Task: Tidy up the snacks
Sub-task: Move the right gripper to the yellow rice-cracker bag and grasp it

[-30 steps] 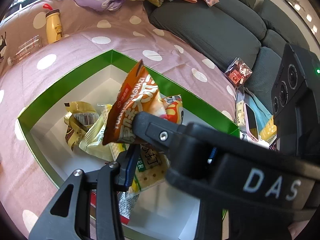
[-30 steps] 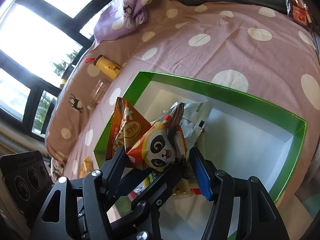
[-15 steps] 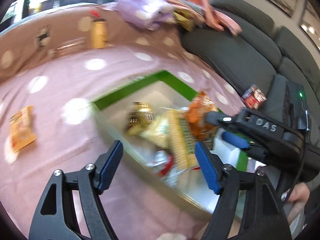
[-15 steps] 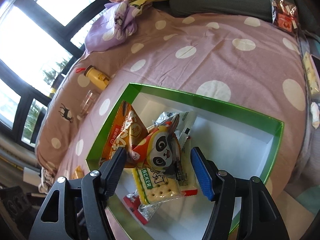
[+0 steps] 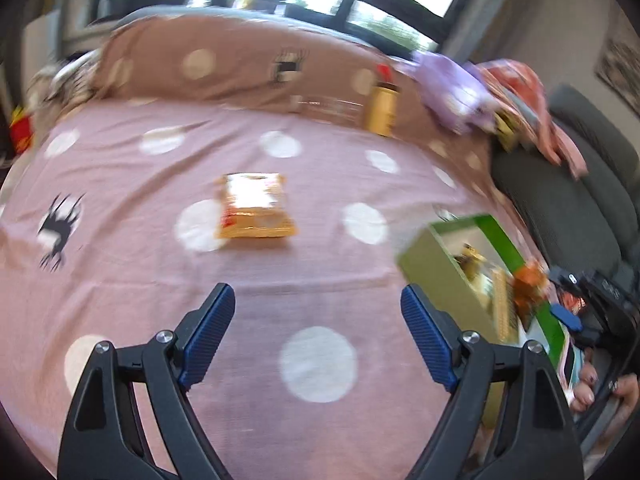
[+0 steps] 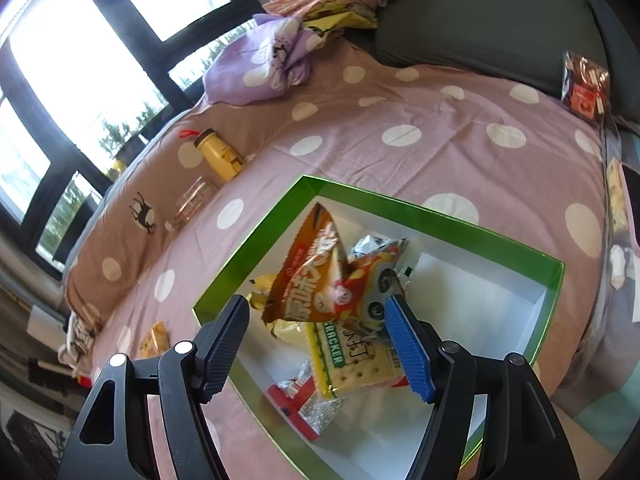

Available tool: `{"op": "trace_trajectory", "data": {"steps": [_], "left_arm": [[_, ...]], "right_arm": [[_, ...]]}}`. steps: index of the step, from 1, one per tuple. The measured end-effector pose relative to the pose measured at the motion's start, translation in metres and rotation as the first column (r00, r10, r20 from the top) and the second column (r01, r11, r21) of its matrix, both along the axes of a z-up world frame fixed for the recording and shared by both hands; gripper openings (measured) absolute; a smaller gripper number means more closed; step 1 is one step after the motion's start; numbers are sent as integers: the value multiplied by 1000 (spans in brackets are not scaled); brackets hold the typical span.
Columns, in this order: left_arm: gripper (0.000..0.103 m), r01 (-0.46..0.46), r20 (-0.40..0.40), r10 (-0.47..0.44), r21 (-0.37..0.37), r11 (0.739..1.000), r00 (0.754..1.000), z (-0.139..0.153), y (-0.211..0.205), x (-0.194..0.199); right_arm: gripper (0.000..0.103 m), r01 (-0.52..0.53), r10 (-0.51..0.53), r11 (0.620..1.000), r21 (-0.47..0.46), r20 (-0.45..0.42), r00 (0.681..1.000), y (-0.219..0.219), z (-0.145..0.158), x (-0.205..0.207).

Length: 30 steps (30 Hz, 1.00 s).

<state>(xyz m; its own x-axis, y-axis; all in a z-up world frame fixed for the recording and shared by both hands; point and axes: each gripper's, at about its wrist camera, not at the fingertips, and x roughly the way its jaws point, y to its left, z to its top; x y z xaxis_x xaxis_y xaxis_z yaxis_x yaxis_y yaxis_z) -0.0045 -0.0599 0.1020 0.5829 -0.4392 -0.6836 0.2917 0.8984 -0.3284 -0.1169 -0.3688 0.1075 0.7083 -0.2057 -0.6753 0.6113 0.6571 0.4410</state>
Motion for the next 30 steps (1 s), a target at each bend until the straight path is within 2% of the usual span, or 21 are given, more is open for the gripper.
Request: {"op": "trace_trajectory", "data": {"steps": [2, 11, 16, 30], "left_arm": [[85, -43, -18, 43, -10, 999, 999, -5, 15, 4], [85, -175, -28, 175, 30, 984, 984, -8, 54, 4], [85, -193, -38, 193, 3, 981, 980, -10, 66, 7], [85, -209, -46, 210, 24, 978, 977, -11, 69, 9]], "right_arm": [[71, -20, 20, 999, -33, -8, 1000, 9, 4, 4], [72, -126, 121, 981, -144, -42, 992, 50, 16, 22], [72, -184, 179, 967, -177, -43, 983, 68, 21, 28], [72, -261, 254, 945, -195, -60, 965, 91, 21, 38]]}}
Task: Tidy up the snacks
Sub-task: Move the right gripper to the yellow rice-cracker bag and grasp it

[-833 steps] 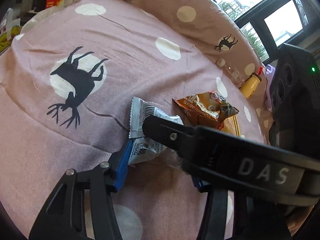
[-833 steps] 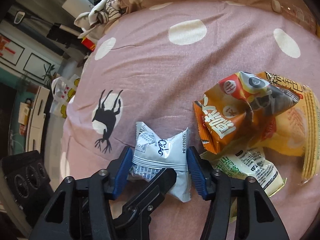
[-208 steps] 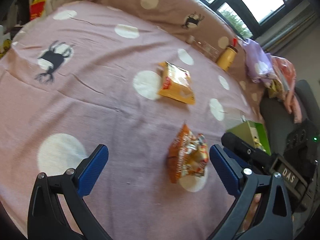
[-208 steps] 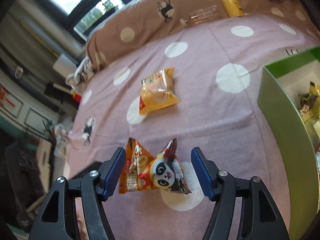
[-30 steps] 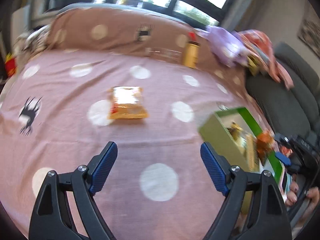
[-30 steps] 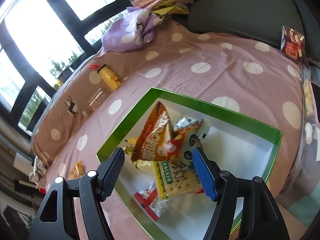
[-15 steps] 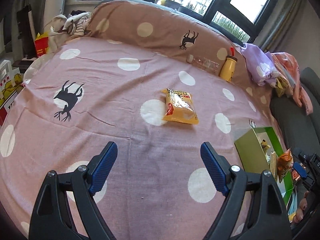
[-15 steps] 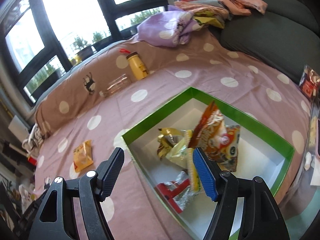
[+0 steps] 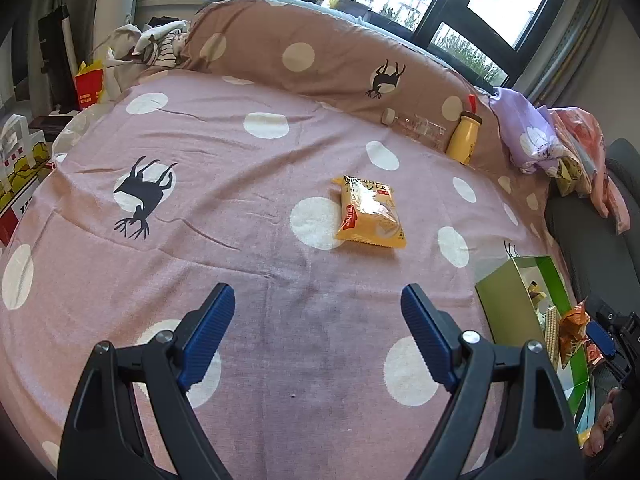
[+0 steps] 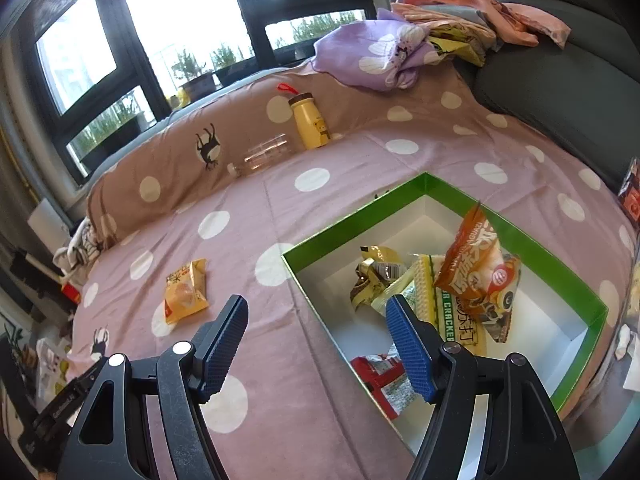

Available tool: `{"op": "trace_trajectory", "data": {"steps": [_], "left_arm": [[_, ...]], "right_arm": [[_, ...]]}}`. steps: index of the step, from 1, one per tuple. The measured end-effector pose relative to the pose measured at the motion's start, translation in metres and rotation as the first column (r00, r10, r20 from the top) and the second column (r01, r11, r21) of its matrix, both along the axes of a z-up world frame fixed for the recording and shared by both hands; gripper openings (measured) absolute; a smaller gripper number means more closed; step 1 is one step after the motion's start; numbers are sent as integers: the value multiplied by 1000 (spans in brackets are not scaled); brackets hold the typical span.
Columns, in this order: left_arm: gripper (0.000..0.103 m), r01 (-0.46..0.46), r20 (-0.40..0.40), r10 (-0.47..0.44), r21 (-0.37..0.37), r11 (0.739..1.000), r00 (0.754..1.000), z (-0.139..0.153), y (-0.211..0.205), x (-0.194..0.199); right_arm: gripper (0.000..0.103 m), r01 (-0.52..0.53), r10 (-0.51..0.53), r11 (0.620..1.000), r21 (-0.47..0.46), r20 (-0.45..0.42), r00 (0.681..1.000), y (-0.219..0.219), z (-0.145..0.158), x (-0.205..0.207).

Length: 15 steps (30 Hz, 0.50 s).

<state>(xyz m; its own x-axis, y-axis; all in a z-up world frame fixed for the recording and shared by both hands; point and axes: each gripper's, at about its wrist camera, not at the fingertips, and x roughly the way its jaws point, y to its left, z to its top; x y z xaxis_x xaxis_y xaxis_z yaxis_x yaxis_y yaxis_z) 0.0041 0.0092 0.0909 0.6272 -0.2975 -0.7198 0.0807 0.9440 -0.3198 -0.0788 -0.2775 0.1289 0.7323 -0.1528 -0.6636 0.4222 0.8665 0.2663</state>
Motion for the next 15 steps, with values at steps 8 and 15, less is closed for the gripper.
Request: {"op": "trace_trajectory", "data": {"steps": [8, 15], "left_arm": [[85, 2, -4, -2, 14, 1000, 1000, -2, -2, 1], [85, -27, -6, 28, 41, 999, 1000, -3, 2, 2]], "right_arm": [[72, -16, 16, 1000, 1, 6, 1000, 5, 1, 2], [75, -106, 106, 994, 11, -6, 994, 24, 4, 19]]}}
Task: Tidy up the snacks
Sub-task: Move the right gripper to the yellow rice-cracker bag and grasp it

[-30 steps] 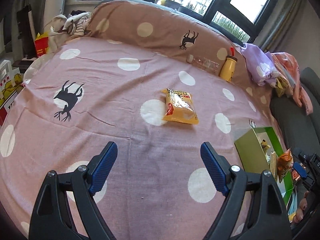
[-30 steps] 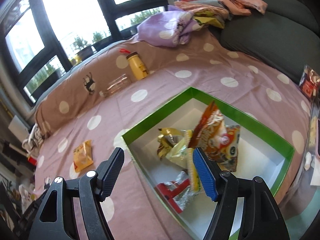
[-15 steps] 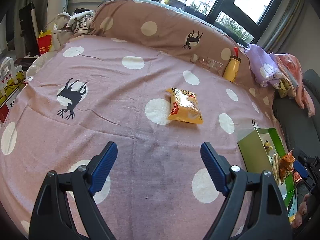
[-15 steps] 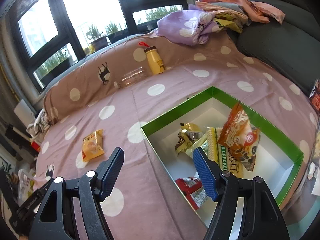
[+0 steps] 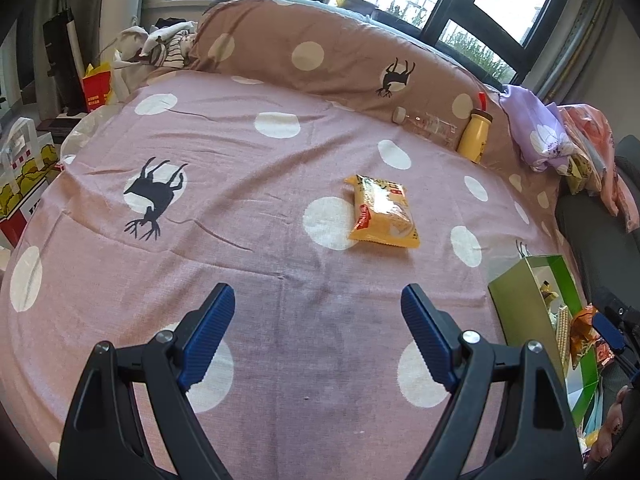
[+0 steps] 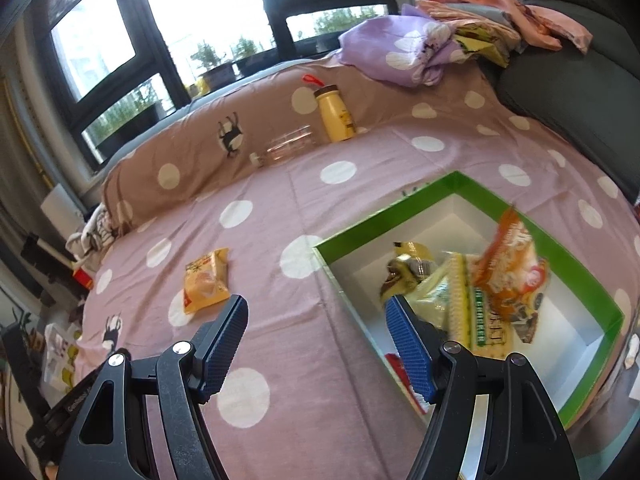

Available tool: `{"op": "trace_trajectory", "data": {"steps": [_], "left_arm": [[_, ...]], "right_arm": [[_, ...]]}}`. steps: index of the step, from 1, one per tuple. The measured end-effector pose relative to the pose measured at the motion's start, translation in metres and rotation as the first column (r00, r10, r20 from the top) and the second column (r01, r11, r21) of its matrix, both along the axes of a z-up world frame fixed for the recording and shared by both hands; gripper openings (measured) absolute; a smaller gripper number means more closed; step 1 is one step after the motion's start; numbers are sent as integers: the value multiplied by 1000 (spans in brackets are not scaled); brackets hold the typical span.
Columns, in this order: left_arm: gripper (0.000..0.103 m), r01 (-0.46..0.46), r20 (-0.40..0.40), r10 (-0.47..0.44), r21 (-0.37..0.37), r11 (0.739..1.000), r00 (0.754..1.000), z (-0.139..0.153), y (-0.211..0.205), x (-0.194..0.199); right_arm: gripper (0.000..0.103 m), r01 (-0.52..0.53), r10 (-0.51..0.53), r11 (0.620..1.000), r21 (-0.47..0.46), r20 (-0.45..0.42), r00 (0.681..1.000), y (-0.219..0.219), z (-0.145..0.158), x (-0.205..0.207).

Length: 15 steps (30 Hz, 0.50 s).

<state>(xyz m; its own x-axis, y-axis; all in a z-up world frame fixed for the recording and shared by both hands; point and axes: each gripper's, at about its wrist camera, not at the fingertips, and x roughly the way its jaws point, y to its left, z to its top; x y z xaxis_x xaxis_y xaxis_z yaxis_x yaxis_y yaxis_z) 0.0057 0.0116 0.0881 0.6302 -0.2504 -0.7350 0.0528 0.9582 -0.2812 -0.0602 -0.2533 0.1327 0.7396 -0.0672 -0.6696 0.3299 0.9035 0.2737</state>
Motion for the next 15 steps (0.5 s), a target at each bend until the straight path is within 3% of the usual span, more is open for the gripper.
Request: {"op": "trace_trajectory", "data": {"steps": [1, 6, 15], "left_arm": [[85, -4, -2, 4, 2, 1000, 1000, 0, 1, 0], [86, -34, -3, 34, 20, 999, 999, -1, 11, 3], [86, -74, -32, 75, 21, 997, 997, -6, 22, 7]], "right_arm": [[82, -21, 21, 1000, 1, -4, 1000, 5, 2, 5], [86, -117, 117, 993, -7, -1, 993, 32, 13, 36], [87, -300, 295, 954, -6, -159, 942, 84, -10, 137]]}}
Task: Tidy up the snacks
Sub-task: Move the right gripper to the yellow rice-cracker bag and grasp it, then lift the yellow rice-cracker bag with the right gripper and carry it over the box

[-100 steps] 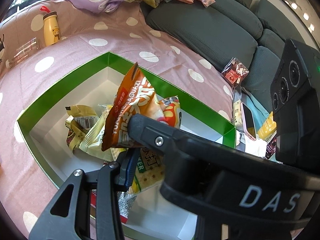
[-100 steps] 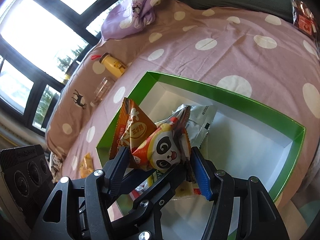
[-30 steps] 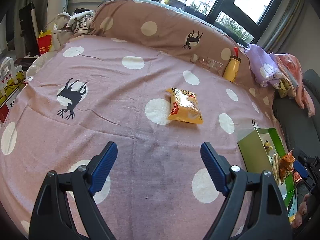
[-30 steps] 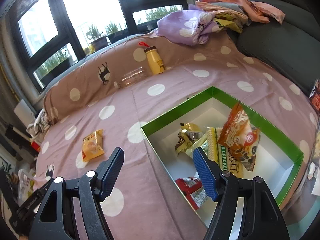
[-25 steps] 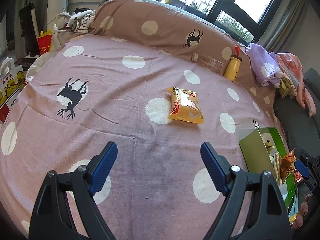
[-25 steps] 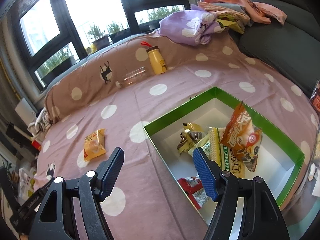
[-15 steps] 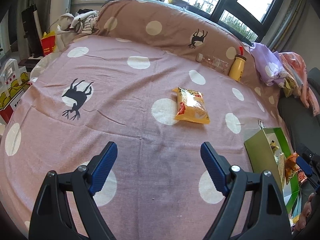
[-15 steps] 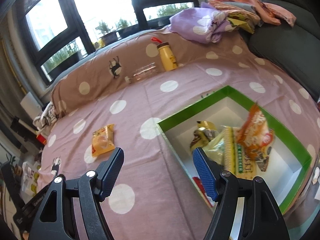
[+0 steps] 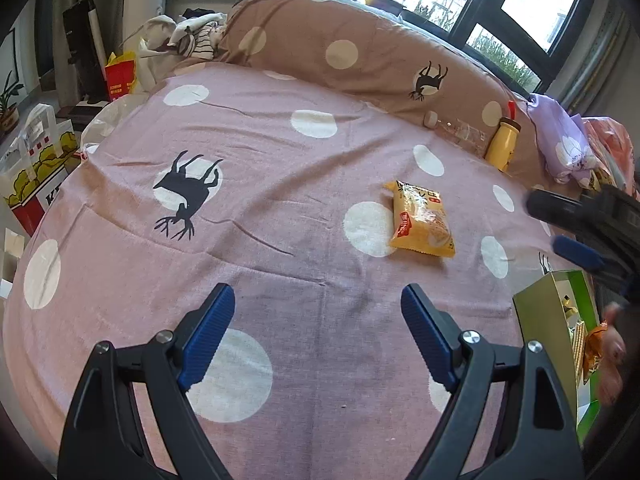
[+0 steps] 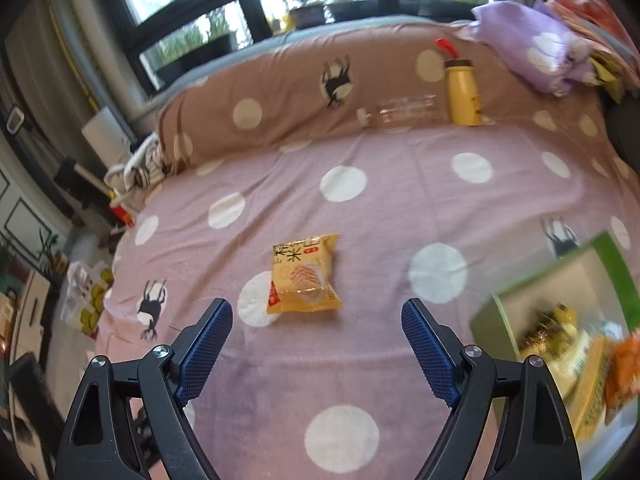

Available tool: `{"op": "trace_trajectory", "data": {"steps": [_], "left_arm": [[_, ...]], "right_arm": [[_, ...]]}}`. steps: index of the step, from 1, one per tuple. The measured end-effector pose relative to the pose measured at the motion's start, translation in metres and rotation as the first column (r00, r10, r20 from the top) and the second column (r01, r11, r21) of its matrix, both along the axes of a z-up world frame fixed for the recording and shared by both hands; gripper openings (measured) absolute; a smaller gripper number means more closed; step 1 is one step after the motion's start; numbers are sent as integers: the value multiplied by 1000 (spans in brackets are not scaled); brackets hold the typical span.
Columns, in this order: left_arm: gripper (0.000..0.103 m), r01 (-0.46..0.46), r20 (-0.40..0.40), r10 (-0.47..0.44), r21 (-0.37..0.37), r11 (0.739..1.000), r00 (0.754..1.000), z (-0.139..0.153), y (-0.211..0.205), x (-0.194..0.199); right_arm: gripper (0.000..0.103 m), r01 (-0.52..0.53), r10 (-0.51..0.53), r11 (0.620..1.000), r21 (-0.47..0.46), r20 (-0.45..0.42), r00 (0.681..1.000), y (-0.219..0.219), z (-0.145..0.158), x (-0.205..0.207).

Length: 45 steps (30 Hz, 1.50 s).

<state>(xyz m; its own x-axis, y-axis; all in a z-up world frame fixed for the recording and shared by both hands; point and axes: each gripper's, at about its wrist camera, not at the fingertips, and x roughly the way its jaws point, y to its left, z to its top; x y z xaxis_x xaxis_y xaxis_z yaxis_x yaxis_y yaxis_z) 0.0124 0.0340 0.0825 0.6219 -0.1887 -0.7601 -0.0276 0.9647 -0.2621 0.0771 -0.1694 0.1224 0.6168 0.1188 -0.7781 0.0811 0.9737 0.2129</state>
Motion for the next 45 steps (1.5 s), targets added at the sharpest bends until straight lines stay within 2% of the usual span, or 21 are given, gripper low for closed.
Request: {"op": "trace_trajectory", "data": {"steps": [4, 7, 9, 14, 26, 32, 33, 35, 36, 39, 45], "left_arm": [[93, -23, -2, 24, 26, 999, 1000, -3, 1, 3], [93, -20, -4, 20, 30, 999, 1000, -3, 1, 3], [93, -24, -3, 24, 26, 999, 1000, -3, 4, 2], [93, -36, 4, 37, -9, 999, 999, -1, 11, 1], [94, -49, 4, 49, -36, 998, 999, 0, 16, 1], [94, -65, 3, 65, -41, 997, 998, 1, 20, 0], [94, -63, 3, 63, -44, 997, 998, 1, 20, 0], [94, -59, 4, 59, -47, 997, 998, 1, 21, 0], [94, -60, 4, 60, -45, 997, 998, 1, 21, 1], [94, -66, 2, 66, -45, 997, 998, 1, 22, 0], [94, -69, 4, 69, -42, 997, 998, 1, 21, 0]], "right_arm": [[87, -24, 17, 995, -95, -72, 997, 26, -22, 38], [87, -77, 66, 992, -100, -113, 991, 41, -40, 61], [87, -77, 61, 991, -113, -143, 988, 44, -51, 73], [87, -79, 52, 982, -170, -155, 986, 49, -67, 90], [87, -85, 49, 984, -155, -220, 974, 50, -96, 110], [87, -64, 30, 985, -157, -210, 977, 48, -101, 110], [86, -63, 29, 985, -160, -207, 978, 47, -100, 110], [77, -54, 18, 984, -169, -204, 979, 45, -100, 109], [68, -49, 14, 984, -172, -203, 979, 44, -99, 108], [60, -53, 22, 988, -148, -200, 980, 40, -97, 106], [58, -65, 43, 993, -98, -206, 978, 34, -91, 99]]}}
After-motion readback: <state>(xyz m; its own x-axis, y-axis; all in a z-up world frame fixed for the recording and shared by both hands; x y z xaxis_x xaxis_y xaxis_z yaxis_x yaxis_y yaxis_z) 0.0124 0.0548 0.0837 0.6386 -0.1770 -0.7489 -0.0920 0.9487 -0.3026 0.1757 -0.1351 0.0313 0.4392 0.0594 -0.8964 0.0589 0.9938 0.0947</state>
